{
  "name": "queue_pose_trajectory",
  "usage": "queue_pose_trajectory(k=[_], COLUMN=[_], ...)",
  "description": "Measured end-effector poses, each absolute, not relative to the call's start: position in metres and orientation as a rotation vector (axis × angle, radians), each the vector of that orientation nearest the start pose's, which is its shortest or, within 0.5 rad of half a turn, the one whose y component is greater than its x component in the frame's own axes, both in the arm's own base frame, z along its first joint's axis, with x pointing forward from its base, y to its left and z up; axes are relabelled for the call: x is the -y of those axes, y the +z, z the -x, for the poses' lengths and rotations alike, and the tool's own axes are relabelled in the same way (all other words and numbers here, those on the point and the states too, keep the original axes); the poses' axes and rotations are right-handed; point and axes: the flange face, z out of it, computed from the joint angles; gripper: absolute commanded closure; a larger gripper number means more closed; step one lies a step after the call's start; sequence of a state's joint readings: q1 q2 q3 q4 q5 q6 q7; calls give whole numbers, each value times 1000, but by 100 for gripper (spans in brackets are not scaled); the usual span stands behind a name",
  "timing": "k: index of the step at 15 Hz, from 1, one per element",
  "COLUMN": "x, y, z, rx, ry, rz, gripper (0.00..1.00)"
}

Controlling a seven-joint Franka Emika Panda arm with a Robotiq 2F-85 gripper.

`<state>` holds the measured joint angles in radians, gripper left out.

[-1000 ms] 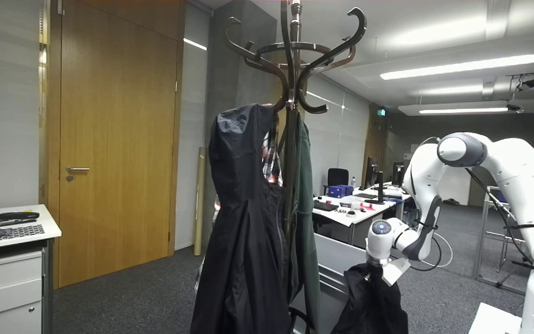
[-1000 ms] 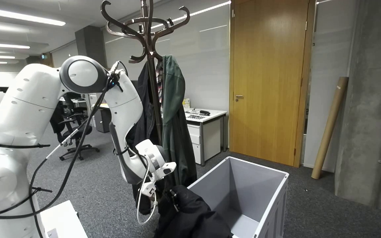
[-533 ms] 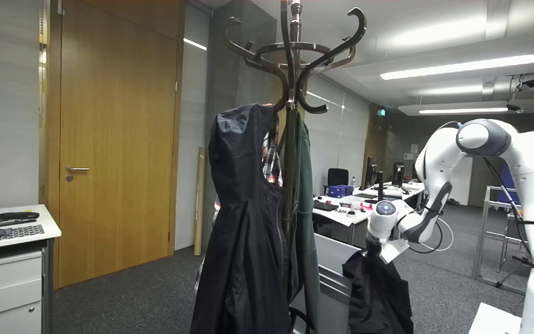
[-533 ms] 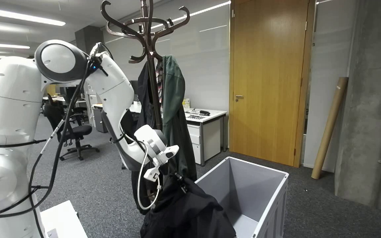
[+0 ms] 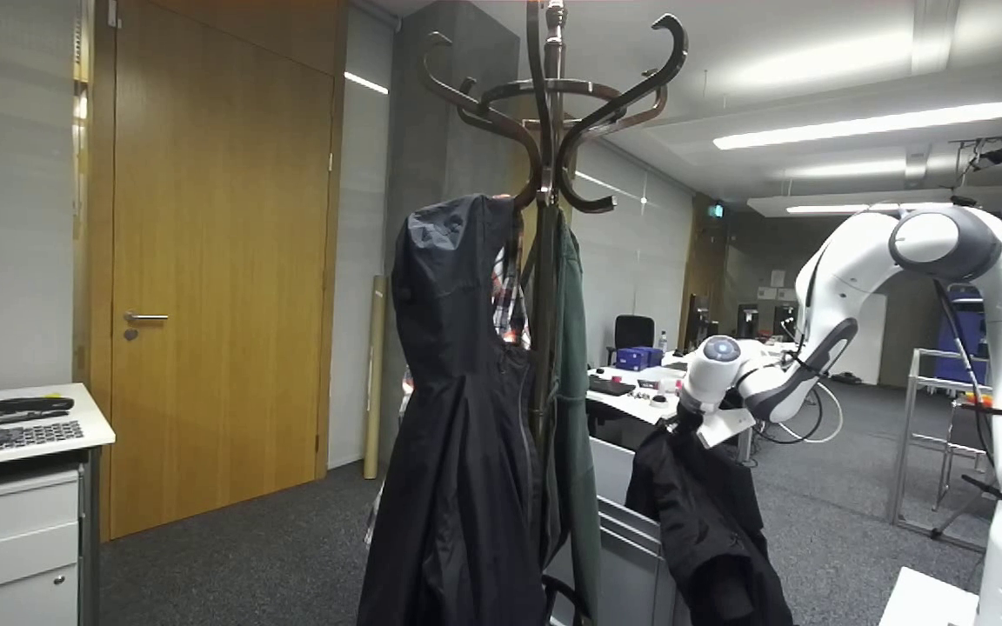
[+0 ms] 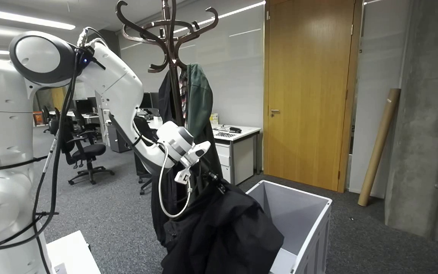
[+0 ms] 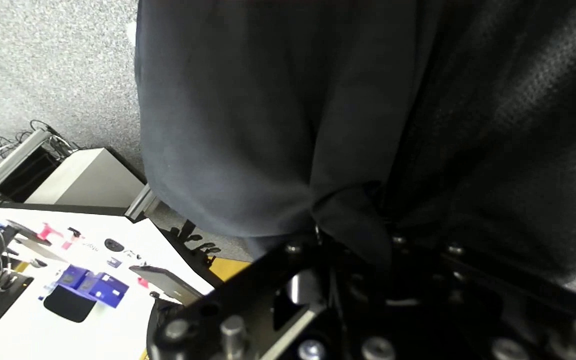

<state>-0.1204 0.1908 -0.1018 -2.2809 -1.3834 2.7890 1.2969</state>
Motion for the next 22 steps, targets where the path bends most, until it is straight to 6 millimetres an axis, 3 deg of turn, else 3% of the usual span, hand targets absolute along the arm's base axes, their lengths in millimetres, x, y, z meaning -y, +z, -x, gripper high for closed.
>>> queue_pose_trajectory(k=[7, 10, 11, 12, 20, 22], x=[90, 92, 92, 92, 87, 86], y=[333, 346, 347, 346, 353, 359], z=[-572, -586, -590, -595, -635, -639], rx=[-666, -738, -756, -766, -758, -747], ry=[-984, -943, -919, -897, -926, -946], rz=[3395, 3400, 3405, 3407, 3381, 3379], gripper=[98, 98, 68, 67, 6, 0])
